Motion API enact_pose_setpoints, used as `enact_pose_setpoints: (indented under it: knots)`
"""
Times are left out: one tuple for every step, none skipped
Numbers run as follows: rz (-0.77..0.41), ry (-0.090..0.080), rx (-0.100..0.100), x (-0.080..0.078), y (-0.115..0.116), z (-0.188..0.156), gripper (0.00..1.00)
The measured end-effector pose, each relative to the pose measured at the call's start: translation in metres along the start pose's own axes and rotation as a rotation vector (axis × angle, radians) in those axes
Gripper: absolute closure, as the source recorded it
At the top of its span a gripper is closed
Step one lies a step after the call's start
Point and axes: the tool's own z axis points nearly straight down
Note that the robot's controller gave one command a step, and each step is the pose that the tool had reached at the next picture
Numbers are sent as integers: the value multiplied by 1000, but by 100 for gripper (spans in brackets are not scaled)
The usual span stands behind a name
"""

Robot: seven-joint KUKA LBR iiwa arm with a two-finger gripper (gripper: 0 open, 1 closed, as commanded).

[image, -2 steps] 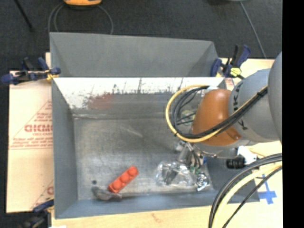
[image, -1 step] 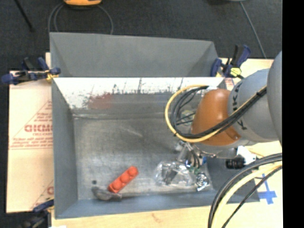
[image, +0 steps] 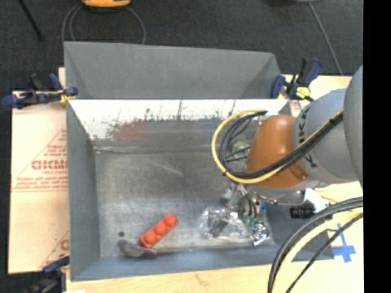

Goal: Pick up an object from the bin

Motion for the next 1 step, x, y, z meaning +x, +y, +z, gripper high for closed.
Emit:
enact_pose_setpoints:
  knots:
    - [0,-14,-8,0,-1,-15,100]
